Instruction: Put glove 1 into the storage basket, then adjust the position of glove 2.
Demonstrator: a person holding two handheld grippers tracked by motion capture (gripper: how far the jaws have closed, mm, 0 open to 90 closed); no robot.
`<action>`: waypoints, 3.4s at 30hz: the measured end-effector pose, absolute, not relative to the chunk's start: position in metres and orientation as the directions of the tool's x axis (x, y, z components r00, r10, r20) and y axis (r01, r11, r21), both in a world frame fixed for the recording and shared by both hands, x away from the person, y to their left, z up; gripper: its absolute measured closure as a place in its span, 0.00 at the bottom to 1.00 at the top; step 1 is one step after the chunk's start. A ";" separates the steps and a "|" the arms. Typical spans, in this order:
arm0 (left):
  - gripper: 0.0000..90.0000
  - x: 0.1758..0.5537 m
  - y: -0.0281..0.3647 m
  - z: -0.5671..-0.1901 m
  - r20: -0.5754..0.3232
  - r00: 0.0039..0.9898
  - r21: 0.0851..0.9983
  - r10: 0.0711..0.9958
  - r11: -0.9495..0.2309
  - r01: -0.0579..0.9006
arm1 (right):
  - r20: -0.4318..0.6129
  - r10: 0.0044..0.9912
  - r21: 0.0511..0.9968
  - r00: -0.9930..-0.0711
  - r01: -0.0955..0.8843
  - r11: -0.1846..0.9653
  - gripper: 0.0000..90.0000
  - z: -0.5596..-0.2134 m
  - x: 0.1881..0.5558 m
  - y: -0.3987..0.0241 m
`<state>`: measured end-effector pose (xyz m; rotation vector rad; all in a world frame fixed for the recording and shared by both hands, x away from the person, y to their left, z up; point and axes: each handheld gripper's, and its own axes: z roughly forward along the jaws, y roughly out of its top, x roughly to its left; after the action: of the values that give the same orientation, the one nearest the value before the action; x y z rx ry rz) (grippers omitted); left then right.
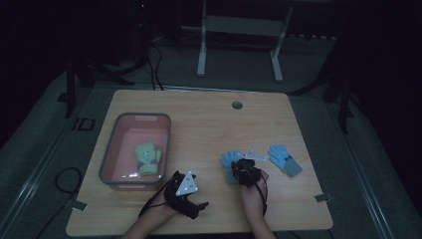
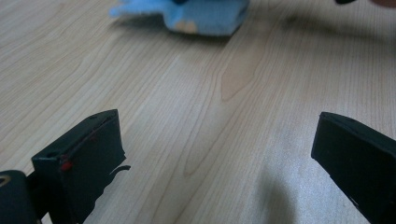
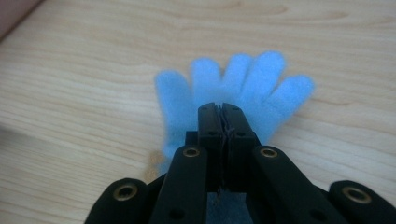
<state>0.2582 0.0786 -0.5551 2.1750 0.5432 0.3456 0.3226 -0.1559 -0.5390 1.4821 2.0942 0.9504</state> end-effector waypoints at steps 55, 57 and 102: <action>0.03 0.255 0.080 -0.558 0.037 0.869 0.785 0.494 -0.552 0.280 | -0.017 0.751 0.756 -0.660 0.483 0.442 0.60 -0.482 0.349 -0.335; 0.03 0.255 0.082 -0.557 0.044 0.864 0.789 0.501 -0.548 0.277 | -0.020 0.753 0.758 -0.657 0.482 0.440 0.61 -0.483 0.352 -0.344; 0.03 0.254 0.080 -0.556 0.056 0.871 0.798 0.488 -0.546 0.255 | 0.056 0.976 0.733 -0.211 0.673 0.103 0.95 -0.501 0.351 -0.326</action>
<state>0.2544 0.0804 -0.5557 2.1709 0.5349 0.3423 0.3511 -0.3258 -0.5010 1.6054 1.9403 0.9011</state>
